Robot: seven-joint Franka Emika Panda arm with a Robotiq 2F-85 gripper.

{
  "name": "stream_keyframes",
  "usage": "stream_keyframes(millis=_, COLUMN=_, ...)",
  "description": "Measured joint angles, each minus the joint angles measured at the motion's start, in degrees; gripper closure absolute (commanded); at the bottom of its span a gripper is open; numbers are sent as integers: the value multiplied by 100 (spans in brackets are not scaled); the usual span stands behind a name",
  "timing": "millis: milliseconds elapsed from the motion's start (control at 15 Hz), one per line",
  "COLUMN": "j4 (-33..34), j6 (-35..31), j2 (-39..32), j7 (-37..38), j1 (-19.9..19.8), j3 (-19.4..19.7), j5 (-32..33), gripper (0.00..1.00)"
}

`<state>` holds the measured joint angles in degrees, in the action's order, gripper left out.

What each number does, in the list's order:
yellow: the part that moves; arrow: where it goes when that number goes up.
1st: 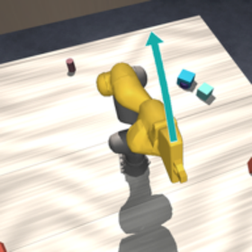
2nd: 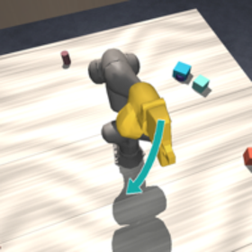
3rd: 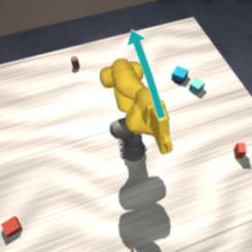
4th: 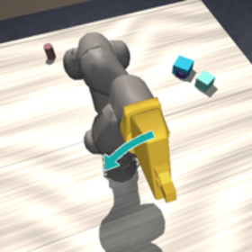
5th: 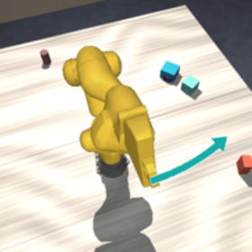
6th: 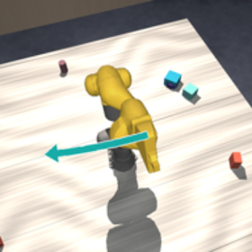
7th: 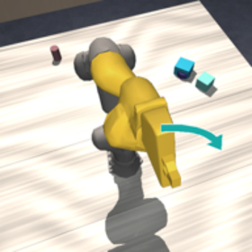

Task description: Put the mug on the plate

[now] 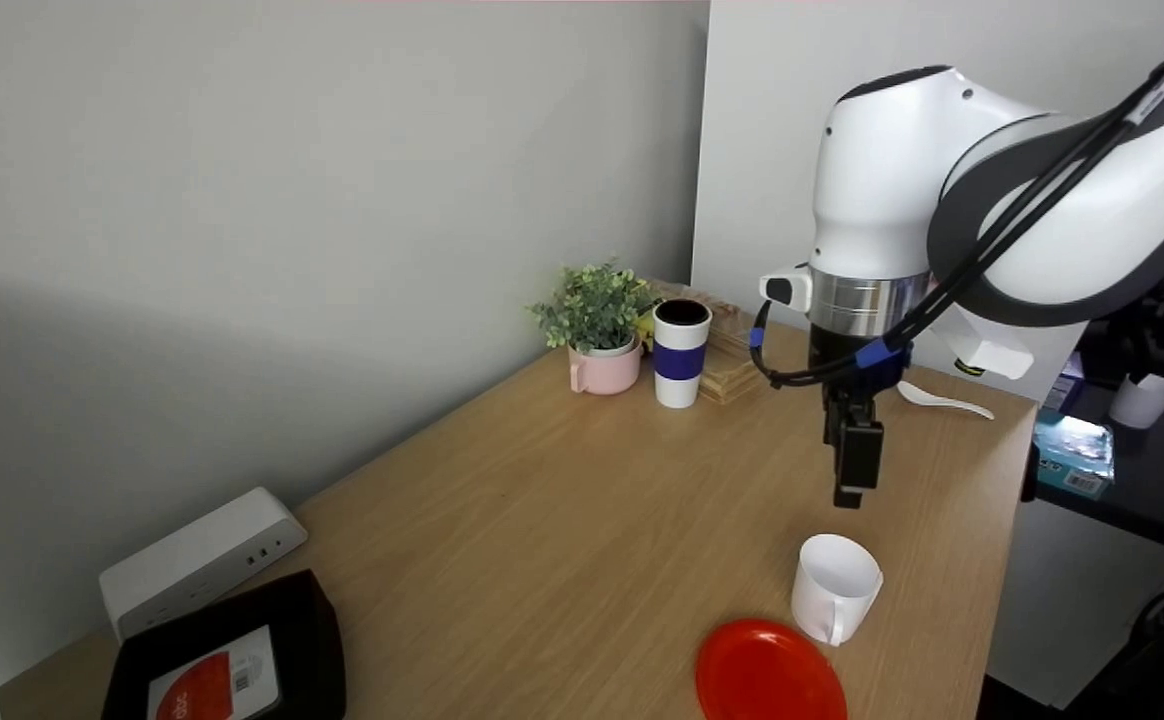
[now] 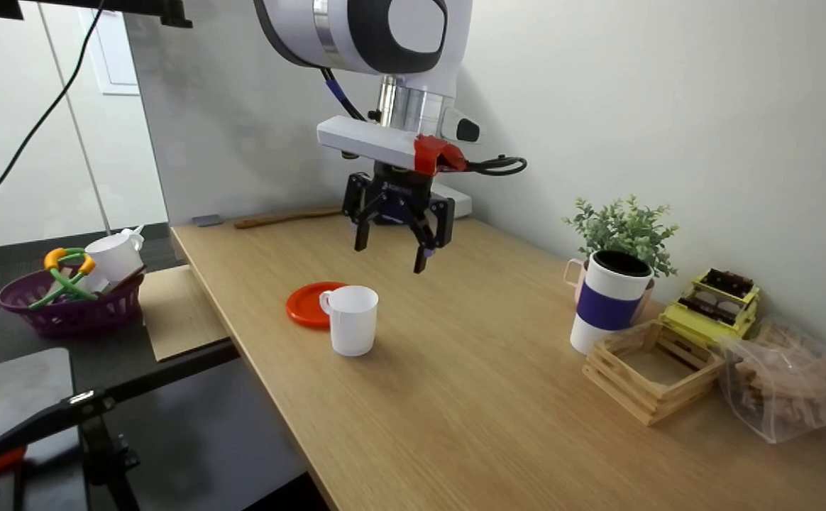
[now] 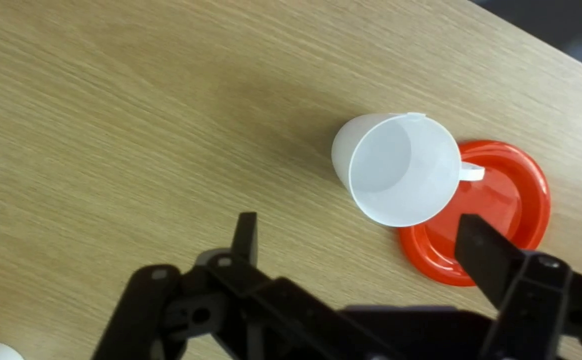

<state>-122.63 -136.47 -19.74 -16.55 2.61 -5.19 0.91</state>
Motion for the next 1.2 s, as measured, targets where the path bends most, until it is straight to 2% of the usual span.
stream_keyframes(millis=600, j4=160, j6=-16, j2=-353, j7=400, j1=33, j3=0, j5=42, gripper=0)
stream_keyframes(millis=933, j4=452, j6=3, j2=-669, j7=504, j1=47, j3=34, j5=271, gripper=0)
stream_keyframes(millis=1200, j4=452, j6=3, j2=-669, j7=504, j1=49, j3=25, j5=271, gripper=0)
